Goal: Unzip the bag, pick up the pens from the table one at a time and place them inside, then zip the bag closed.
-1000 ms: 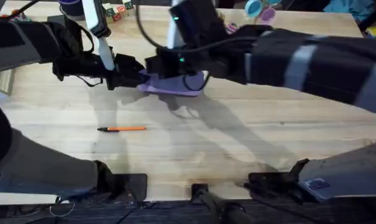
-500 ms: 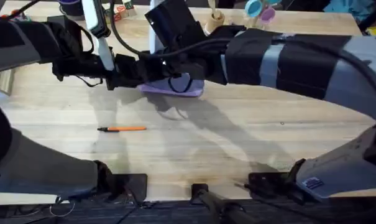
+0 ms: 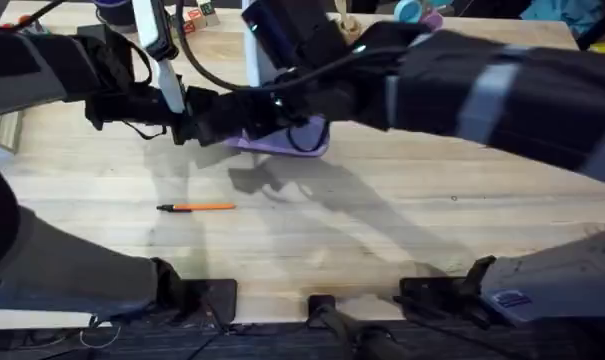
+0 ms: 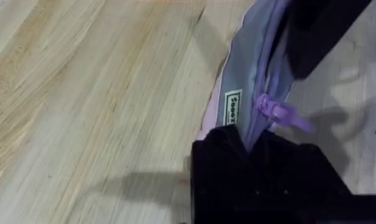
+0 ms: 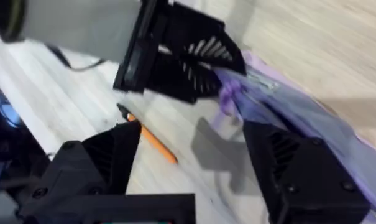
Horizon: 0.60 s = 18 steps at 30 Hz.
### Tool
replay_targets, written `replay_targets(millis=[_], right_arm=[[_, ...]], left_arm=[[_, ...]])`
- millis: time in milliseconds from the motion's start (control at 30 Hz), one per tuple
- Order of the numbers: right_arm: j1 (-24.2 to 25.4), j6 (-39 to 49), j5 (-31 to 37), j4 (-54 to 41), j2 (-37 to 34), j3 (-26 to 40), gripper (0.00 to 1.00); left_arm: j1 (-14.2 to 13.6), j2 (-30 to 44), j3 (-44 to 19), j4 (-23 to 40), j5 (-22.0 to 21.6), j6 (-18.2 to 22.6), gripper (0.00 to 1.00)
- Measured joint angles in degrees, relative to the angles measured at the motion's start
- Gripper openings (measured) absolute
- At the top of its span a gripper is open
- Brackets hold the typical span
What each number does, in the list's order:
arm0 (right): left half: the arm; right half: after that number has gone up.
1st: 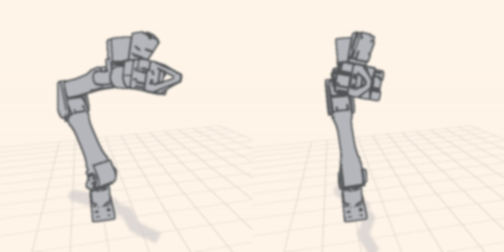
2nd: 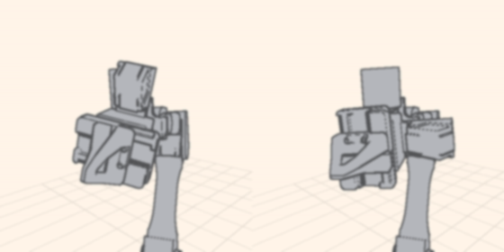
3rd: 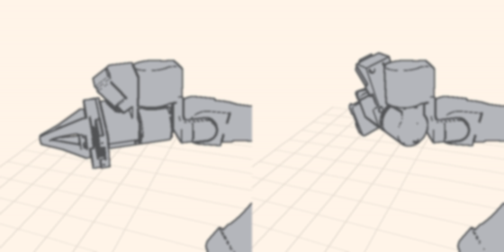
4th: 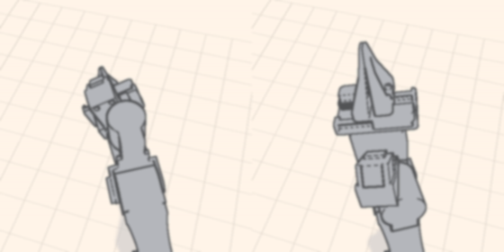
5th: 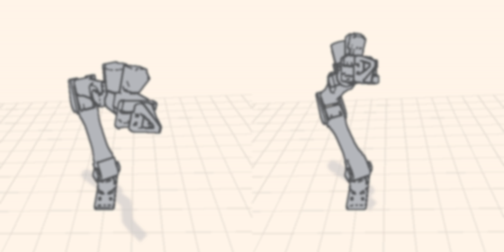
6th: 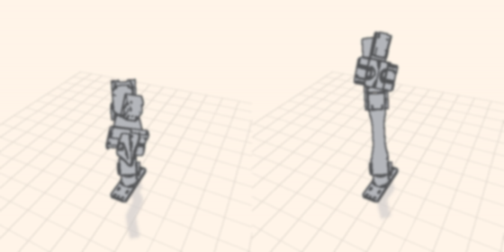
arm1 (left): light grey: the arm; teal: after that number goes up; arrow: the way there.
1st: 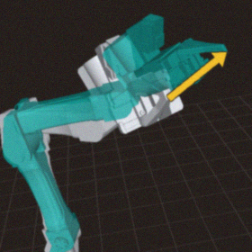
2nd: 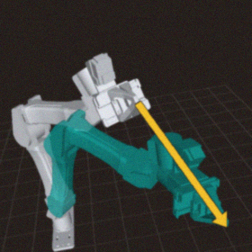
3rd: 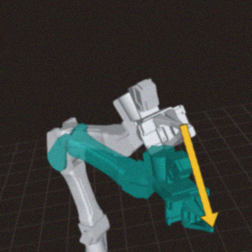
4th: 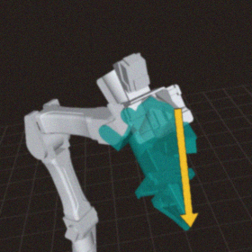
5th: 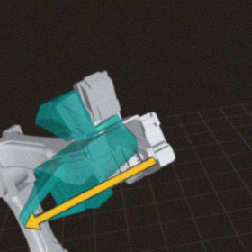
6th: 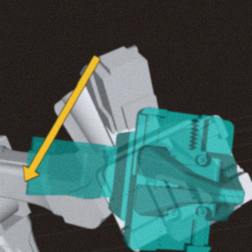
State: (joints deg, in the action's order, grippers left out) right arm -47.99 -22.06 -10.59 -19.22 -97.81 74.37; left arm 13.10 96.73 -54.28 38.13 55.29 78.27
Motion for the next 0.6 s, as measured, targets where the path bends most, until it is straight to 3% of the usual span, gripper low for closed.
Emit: replay_targets(millis=[367, 600], right_arm=[[5.4, 6.7, -0.4, -12.1, 11.3, 0.0, 0.995], [7.2, 8.6, 2.2, -14.9, 16.0, 0.1, 0.996]], left_arm=[[0.0, 0.0, 0.0, 0.0, 0.0, 0.0, 0.043], [0.0, 0.0, 0.0, 0.0, 0.0, 0.0, 0.043]])
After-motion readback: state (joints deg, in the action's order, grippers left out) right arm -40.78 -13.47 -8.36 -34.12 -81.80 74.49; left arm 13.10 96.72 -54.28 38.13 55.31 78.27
